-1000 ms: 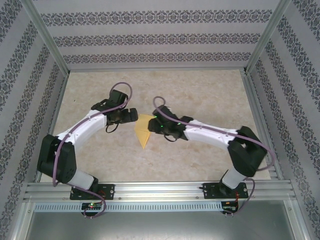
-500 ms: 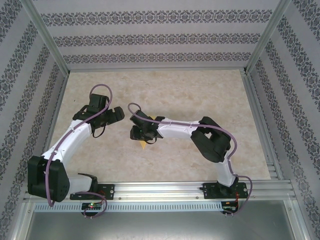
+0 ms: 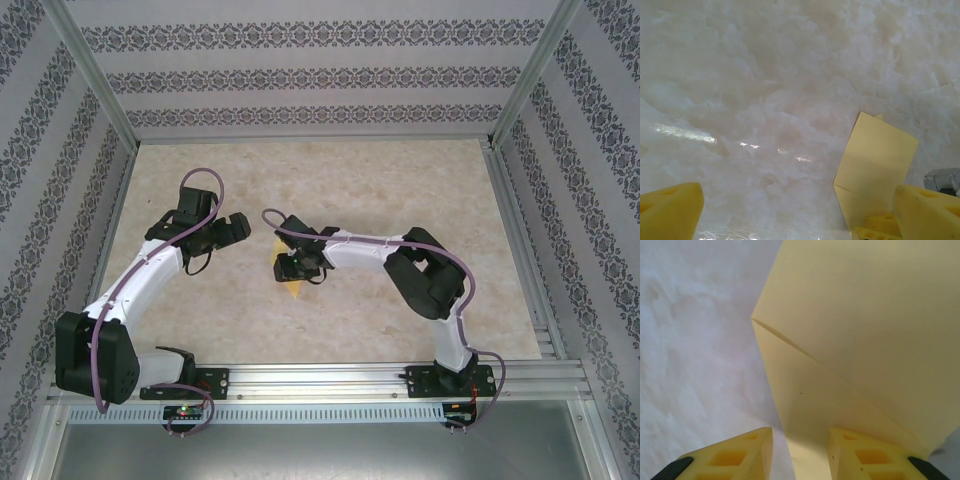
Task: Fold a paper plane with a square sheet of paper (pick it up from the middle)
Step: Fold the wing for the fifth time at the center of the table.
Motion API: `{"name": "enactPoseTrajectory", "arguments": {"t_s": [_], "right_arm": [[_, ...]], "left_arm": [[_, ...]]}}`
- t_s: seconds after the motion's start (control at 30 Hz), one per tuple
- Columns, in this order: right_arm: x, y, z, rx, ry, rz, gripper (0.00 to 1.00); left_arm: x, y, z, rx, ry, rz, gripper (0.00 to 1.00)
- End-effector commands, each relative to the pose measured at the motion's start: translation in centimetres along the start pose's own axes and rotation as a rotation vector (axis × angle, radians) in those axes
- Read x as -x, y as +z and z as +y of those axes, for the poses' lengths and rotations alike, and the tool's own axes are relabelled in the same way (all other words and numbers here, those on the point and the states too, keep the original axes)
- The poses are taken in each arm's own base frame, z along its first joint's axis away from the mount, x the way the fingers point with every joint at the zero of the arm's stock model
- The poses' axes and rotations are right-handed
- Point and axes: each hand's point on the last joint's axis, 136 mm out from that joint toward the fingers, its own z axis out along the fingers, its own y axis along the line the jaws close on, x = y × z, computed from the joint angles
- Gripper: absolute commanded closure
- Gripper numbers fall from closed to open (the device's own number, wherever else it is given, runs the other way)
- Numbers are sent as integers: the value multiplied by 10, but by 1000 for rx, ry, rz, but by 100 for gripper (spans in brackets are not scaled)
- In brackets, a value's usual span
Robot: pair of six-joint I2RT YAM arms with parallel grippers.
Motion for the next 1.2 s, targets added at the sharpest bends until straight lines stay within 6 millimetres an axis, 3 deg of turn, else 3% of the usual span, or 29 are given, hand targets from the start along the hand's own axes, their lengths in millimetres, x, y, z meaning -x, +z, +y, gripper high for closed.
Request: {"name": "enactPoseTrajectory", "arguments": {"t_s": [0.0,0.1,0.17,0.27,0.37,0.47,0.6,0.7,1.17], "right_arm": [[-48,-9,-43,-65,-152,173,65],[-55,-31,-65,-84,-238,201,65],[-50,-46,-77,-112,-268,178,64],[-32,-68,-75,-123,-269,92,63],[-9,-86,-59,-100,-136,-43,59],[5,-95,-67,-151,97,-164,58],[6,-92,-68,-164,304,-254,59],[5,-85,-63,-152,357,-280,60],[-9,-43,-83,-117,449,-213,63]], "left_arm": [[8,3,-6,-45,2,-19,3],[5,5,-9,-66,2,-6,3],[2,7,-13,-91,4,6,3],[-1,9,-23,-155,17,19,3],[-3,8,-30,-197,25,23,3],[-5,8,-35,-230,25,28,3],[-10,10,-41,-276,12,47,3],[-15,12,-45,-306,-1,73,3],[-52,26,-64,-392,-83,210,5]]}}
